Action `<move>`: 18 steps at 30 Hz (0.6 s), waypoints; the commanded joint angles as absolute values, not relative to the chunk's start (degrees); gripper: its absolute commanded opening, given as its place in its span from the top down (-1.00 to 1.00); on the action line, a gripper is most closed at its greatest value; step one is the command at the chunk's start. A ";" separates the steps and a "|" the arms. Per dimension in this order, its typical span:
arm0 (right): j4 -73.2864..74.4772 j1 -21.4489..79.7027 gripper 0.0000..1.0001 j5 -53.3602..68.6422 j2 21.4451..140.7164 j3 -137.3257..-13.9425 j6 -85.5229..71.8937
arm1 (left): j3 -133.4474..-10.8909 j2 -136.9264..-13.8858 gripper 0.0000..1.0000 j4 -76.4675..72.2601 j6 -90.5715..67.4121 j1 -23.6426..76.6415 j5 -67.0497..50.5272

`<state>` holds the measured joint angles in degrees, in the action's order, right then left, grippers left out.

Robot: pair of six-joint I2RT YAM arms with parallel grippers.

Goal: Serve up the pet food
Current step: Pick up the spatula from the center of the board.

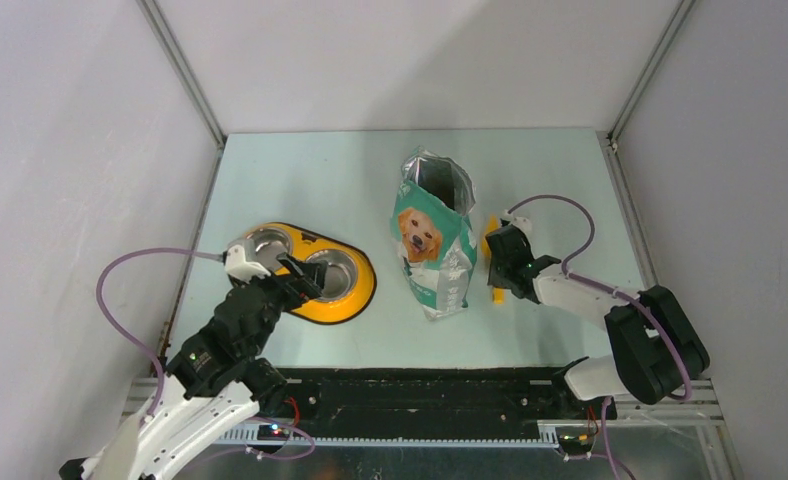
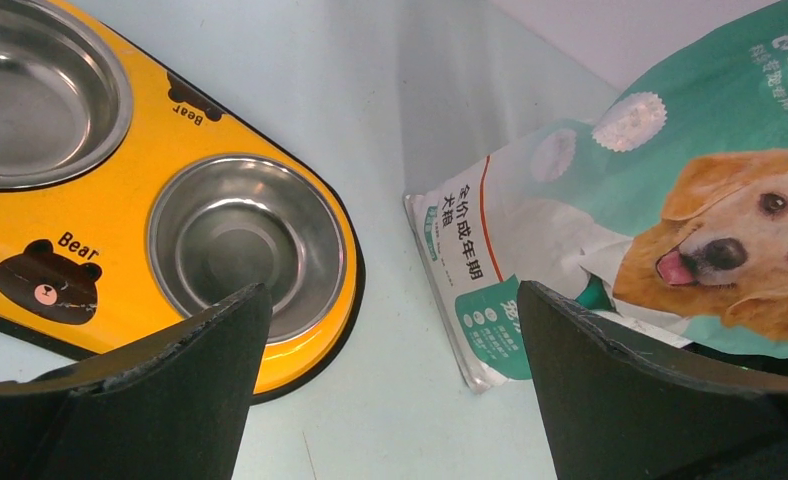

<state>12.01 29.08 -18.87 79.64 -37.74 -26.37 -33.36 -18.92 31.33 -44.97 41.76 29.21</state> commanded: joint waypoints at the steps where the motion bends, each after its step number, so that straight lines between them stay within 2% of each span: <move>1: 13.42 29.38 0.82 -21.06 76.53 -38.14 -28.48 | -34.76 -20.49 -0.99 30.78 -45.14 41.82 27.13; 4: 15.45 29.20 0.99 -21.00 70.83 -38.14 -30.17 | -35.34 -21.67 -0.99 29.20 -42.68 41.84 23.03; 8: 19.43 27.01 1.00 -19.53 59.93 -38.14 -35.60 | -35.90 -22.69 -0.99 23.63 -37.43 41.84 13.94; 12: 25.31 22.11 1.00 -13.16 48.16 -39.98 -42.62 | -37.43 -26.41 -0.99 10.74 -31.21 43.95 -2.51; 15: 33.61 21.12 1.00 -13.72 42.86 -46.25 -46.55 | -44.54 -33.84 -0.99 9.76 -24.79 50.64 1.68; 18: 38.16 21.17 1.00 -13.57 39.45 -52.07 -51.46 | -51.71 -41.39 -0.99 9.08 -15.29 62.03 10.49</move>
<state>30.48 21.23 -14.52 43.11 -43.46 -42.65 -42.70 -34.02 17.15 -29.17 51.64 6.28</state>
